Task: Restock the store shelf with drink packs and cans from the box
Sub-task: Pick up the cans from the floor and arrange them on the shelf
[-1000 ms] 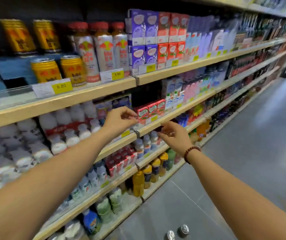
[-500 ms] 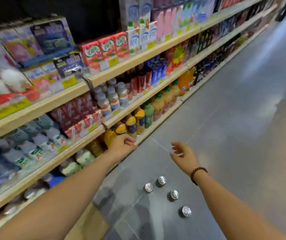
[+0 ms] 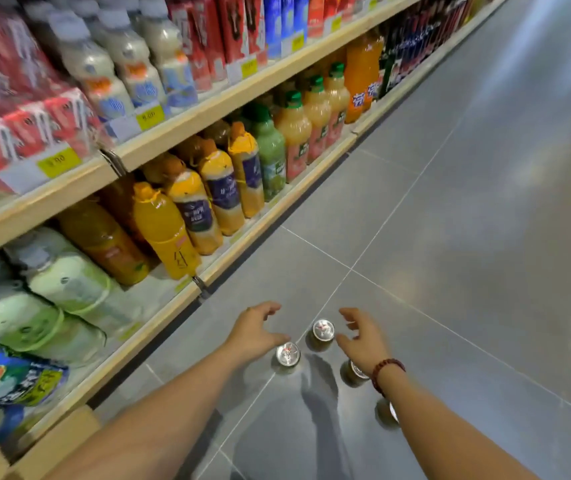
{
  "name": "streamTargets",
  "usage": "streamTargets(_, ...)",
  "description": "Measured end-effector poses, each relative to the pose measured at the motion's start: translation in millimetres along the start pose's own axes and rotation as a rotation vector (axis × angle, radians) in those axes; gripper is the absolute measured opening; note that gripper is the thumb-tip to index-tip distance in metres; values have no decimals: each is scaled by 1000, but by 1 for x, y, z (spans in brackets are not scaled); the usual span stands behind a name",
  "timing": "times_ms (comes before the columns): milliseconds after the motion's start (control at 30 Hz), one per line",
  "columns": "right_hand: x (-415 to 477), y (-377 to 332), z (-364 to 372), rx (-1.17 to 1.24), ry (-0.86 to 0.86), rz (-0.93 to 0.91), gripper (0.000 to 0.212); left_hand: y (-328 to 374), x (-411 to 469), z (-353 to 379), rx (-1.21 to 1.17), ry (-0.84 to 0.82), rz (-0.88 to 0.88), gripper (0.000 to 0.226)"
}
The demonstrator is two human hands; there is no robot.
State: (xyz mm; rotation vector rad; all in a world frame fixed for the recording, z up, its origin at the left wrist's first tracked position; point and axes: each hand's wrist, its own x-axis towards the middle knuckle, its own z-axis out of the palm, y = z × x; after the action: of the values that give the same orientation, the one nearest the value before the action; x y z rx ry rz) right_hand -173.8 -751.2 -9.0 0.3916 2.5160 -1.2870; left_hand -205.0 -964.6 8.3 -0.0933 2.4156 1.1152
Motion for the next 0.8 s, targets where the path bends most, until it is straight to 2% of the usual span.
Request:
streamTargets(200,62,72,61,-116,1,-28,53,-79,67,71,133,-92,97,85)
streamTargets(333,99,99,90,-194,-32,-43,71,-119,100,107,250,-183,176,95)
streamTargets(467,117,117,116,-281,-105,4,82,-145,113,137,291,-189,186,86)
streamTargets(567,123,122,127,-361,-104,10,79,-155,118,145,241,-123,194,72)
streamTargets(800,130,114,129,-486,-26,-18,55,-149,120,140,237,-74,172,65)
